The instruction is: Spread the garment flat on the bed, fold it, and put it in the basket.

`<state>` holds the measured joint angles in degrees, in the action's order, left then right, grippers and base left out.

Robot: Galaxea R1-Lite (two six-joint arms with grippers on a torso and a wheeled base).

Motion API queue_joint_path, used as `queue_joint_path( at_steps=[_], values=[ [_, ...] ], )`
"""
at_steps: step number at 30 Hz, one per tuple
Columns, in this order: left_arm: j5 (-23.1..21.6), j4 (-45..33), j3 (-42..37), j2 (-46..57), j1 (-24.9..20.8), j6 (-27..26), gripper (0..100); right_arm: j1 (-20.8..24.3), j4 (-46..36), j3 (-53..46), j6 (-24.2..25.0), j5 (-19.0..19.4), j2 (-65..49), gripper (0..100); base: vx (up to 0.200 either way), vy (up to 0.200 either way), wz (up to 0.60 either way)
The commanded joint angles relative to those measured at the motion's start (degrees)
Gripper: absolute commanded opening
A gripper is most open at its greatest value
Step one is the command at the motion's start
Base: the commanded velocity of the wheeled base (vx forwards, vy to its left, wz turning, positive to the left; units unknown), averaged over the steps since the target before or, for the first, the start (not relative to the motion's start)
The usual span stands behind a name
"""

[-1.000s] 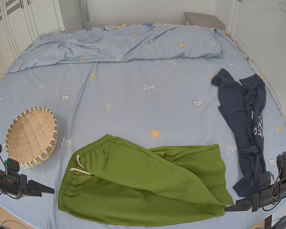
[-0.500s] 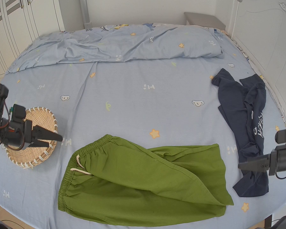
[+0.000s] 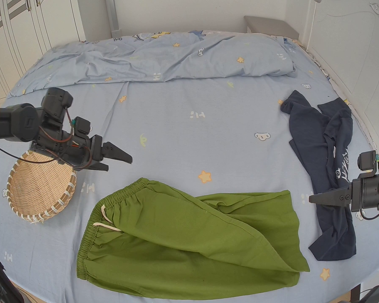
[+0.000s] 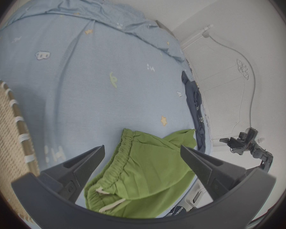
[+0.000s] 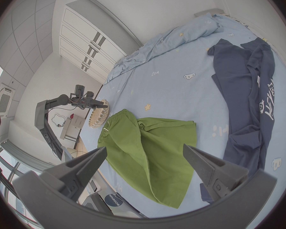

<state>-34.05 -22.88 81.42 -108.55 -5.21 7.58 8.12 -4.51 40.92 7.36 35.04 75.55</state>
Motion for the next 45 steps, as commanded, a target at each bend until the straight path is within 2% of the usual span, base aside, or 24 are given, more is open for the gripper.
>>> queue_joint_path(
  at_steps=[1, 19, 32, 33, 45],
  values=[
    [1.0, 0.5, 2.5, -7.2, -2.9, 0.2, 100, 1.2, 0.6, -0.3, 0.0, 0.0, 1.8, 100, 0.000, 0.000, 0.00],
    [1.1, 0.6, 8.1, -15.1, -2.4, 0.3, 100, 2.4, 1.5, -1.1, 0.1, -0.1, 3.3, 100, 0.000, 0.000, 0.00],
    [1.0, 0.1, 8.1, -16.4, -3.1, -0.2, 100, 2.8, 3.6, -2.0, 0.1, -0.3, 3.8, 100, 0.000, 0.000, 0.00],
    [1.0, 0.0, 8.1, -16.8, -3.1, -0.2, 0, 2.8, 3.5, -2.0, 0.1, -0.2, 3.8, 100, 0.000, 0.000, 0.00],
    [0.9, -0.1, 7.8, -17.6, -3.1, 0.1, 0, 2.5, 3.6, -2.0, 0.1, -0.2, 3.7, 100, 0.000, 0.000, 0.00]
  ],
)
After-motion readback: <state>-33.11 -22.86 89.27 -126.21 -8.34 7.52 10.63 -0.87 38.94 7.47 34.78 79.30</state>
